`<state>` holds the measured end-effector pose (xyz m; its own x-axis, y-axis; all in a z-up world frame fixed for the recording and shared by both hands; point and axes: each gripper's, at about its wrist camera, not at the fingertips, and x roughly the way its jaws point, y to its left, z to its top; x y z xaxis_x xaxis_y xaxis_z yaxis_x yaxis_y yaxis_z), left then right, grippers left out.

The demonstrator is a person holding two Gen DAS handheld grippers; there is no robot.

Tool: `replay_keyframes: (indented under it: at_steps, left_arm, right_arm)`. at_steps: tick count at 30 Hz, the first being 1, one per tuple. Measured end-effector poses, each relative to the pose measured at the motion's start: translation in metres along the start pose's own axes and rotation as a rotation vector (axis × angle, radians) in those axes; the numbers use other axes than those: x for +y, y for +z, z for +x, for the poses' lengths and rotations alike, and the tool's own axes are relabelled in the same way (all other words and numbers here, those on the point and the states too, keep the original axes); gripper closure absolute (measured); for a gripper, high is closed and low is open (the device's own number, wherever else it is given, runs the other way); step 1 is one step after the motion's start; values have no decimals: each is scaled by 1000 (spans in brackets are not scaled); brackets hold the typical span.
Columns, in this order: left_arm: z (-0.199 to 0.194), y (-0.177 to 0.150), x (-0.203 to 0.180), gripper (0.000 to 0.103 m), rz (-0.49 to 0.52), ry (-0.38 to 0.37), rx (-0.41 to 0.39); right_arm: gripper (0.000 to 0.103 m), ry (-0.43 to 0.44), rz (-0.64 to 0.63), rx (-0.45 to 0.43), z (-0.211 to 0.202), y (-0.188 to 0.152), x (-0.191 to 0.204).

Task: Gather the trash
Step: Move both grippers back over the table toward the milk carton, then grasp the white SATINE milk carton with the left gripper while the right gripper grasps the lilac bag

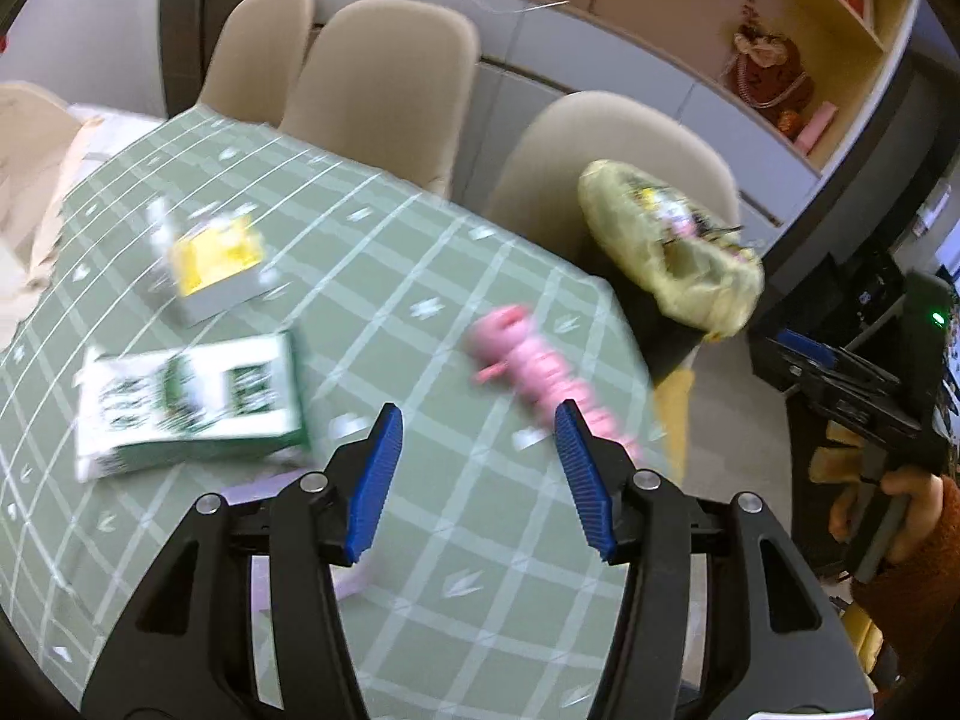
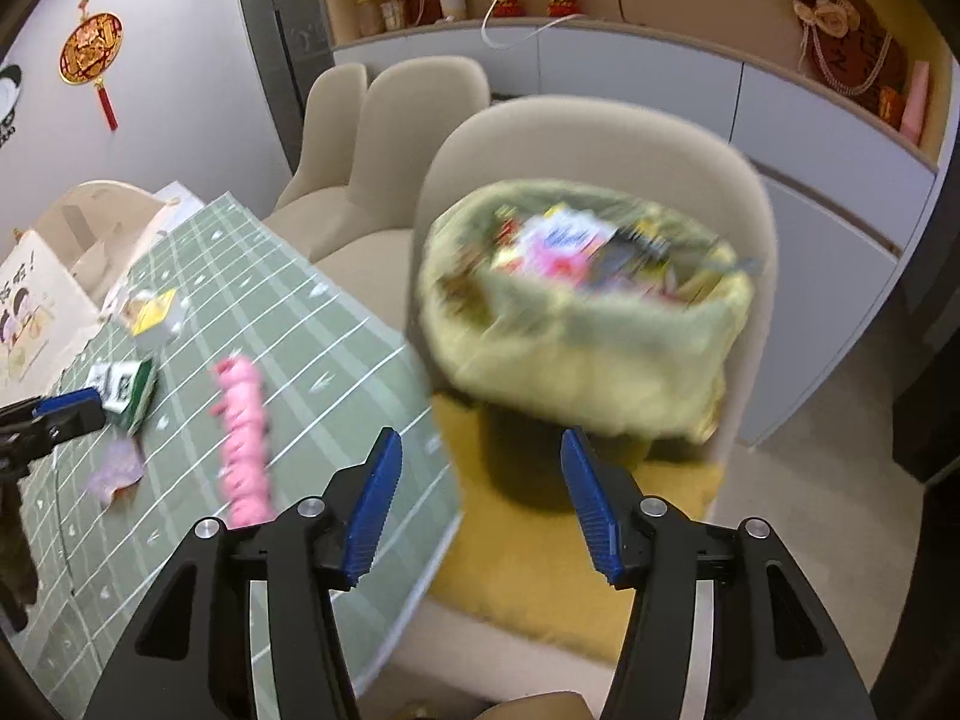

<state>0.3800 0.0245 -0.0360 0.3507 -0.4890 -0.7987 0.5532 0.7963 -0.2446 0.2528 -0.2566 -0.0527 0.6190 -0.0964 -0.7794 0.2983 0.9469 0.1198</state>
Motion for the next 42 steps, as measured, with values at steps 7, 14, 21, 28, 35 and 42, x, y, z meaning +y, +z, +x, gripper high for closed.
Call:
replay_keyframes:
  at_steps: [7, 14, 21, 28, 35, 42]
  left_arm:
    - [-24, -18, 83, 53, -100, 37, -7]
    - [-42, -24, 130, 53, -128, 56, -42]
    - [-40, 1, 156, 53, 39, 30, -77]
    - [3, 46, 181, 53, 109, -15, -7]
    - [14, 30, 181, 53, 74, -57, 67]
    - [4, -3, 158, 50, 114, -102, 129]
  right_arm:
    - [50, 66, 21, 81, 16, -29, 76]
    - [50, 77, -17, 97, 33, -38, 142]
    - [50, 38, -19, 177, 63, -44, 171]
    - [50, 48, -17, 186, 63, -47, 178]
    - [50, 19, -26, 206, 65, -52, 169]
    - [50, 20, -48, 206, 63, -54, 167]
